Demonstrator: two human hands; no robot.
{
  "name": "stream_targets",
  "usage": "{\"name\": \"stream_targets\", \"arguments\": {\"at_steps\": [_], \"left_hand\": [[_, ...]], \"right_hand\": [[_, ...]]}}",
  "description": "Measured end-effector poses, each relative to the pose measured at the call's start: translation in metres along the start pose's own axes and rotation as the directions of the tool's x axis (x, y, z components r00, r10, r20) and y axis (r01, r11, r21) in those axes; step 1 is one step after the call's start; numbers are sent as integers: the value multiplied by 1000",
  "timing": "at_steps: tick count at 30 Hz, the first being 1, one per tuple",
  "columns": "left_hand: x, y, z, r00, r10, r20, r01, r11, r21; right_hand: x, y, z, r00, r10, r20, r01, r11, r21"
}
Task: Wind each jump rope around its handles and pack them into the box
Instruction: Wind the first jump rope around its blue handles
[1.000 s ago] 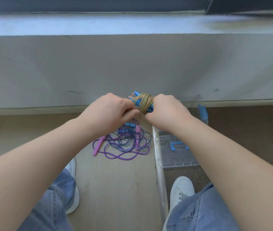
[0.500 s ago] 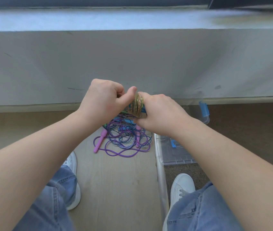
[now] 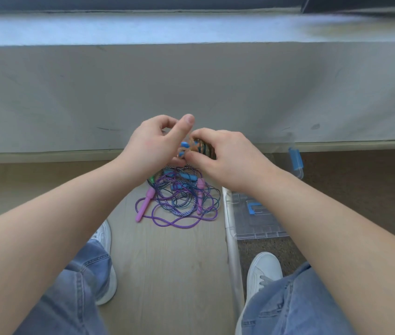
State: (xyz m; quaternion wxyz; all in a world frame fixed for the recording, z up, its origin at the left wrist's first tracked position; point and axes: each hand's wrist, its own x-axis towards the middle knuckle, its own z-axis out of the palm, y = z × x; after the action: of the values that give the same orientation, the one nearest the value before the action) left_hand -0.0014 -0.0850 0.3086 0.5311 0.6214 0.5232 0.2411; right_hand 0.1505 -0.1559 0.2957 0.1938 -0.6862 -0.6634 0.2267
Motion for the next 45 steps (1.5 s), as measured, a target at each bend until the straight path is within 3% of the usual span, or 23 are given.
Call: {"name": "stream_targets", "arguments": {"at_steps": [4, 9, 24, 28, 35, 42, 45], "left_hand": [[-2, 5, -2, 991, -52, 125, 80, 968, -236], [-3, 1, -6, 993, 7, 116, 19, 976, -215], [-2, 3, -8, 999, 23, 46, -13, 978, -210], [-2, 4, -7, 999, 40, 6, -38, 981, -188], [-3, 1, -3, 1000, 23, -7, -24, 981, -194], [0, 2, 4, 980, -190, -56, 150, 898, -413], [0, 3, 5, 981, -175, -79, 130, 909, -395]], "right_hand": [[4, 5, -4, 994, 69, -87, -64, 996, 58], [3, 0, 2, 992, 107, -71, -99, 989, 106], [4, -6, 0, 921, 78, -382, 46, 951, 304], [4, -7, -1, 928, 93, -360, 36, 941, 336], [4, -4, -8, 957, 27, -289, 32, 980, 197], [7, -5, 1, 952, -110, -285, 145, 984, 105], [8, -5, 4, 963, -144, -228, 163, 984, 66]]}}
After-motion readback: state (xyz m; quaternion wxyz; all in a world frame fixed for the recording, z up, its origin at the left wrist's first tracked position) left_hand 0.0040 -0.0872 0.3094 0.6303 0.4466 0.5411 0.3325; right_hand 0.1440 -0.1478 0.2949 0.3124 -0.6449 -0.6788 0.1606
